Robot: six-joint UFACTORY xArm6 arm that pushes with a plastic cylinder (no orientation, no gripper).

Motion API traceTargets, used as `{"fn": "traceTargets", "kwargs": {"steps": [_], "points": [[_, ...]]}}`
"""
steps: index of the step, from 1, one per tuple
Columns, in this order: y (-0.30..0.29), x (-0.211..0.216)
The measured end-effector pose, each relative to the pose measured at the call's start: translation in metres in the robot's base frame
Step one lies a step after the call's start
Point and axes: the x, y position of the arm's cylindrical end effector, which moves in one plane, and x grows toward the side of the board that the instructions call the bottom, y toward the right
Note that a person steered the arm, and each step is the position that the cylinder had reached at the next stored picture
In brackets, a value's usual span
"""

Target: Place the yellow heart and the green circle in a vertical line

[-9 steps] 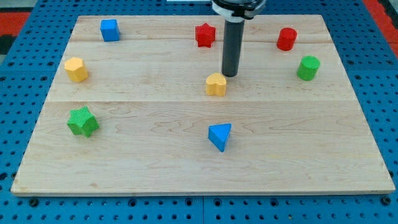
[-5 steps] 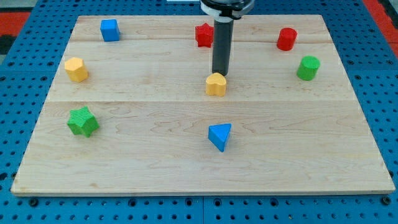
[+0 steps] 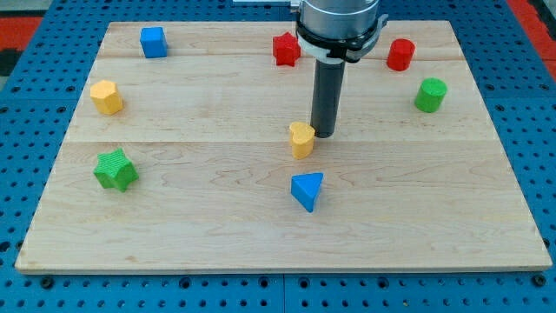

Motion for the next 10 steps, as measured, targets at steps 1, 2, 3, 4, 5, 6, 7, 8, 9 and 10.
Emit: {"fn": "traceTargets", "kwargs": {"steps": [1, 2, 3, 4, 5, 6, 7, 8, 9, 10], "points": [[-0.001, 0.001], [0.002, 0.003], [0.007, 0.003], [0.007, 0.003], [-0.009, -0.037], [-0.055, -0.033], [-0.063, -0.002], [-0.036, 0.025], [-0.001, 0.038], [0.041, 0.037]]}}
